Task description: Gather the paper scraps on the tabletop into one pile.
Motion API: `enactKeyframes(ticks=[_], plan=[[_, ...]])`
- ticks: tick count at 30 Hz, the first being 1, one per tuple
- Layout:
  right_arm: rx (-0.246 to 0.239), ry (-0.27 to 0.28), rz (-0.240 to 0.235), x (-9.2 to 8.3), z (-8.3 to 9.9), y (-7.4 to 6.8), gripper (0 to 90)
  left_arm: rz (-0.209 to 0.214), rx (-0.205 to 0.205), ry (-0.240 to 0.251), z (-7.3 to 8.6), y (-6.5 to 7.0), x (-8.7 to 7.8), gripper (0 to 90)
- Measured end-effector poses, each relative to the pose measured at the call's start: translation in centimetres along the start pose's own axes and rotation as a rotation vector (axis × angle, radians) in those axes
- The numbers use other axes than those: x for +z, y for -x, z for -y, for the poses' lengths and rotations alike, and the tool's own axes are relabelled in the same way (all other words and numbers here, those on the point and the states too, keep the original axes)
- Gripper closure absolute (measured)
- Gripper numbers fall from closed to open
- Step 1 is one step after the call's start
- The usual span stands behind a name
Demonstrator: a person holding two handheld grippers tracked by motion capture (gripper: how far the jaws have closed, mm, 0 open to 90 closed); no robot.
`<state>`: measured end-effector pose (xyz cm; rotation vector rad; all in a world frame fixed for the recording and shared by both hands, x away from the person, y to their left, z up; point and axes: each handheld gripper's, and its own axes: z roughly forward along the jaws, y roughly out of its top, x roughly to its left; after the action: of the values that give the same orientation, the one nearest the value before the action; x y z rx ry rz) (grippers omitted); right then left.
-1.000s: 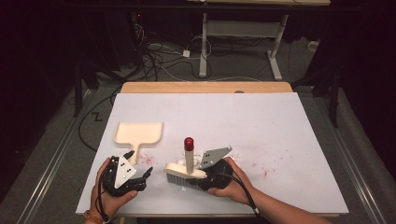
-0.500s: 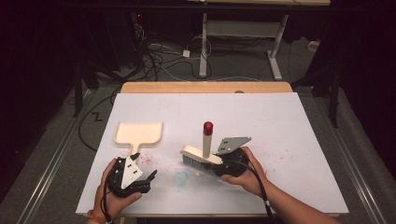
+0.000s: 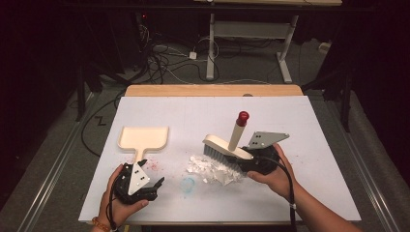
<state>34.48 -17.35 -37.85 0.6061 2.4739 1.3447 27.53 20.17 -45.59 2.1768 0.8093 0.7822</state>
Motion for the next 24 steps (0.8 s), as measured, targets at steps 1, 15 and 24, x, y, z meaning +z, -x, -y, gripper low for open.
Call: enactKeyframes(ticks=[1, 15, 24], plan=[[-0.004, 0.011, 0.013, -0.5, 0.0, 0.0, 67.5, 0.002, 0.001, 0.001, 0.0, 0.0, 0.0, 19.9], [0.045, -0.088, 0.245, -3.9, 4.1, 1.7, 67.6, 0.013, 0.009, -0.008, -0.2, 0.3, 0.2, 19.9], [0.089, -0.187, 0.408, -1.4, 7.1, 3.1, 67.6, 0.018, 0.02, -0.013, -0.4, 0.5, 0.4, 19.9]])
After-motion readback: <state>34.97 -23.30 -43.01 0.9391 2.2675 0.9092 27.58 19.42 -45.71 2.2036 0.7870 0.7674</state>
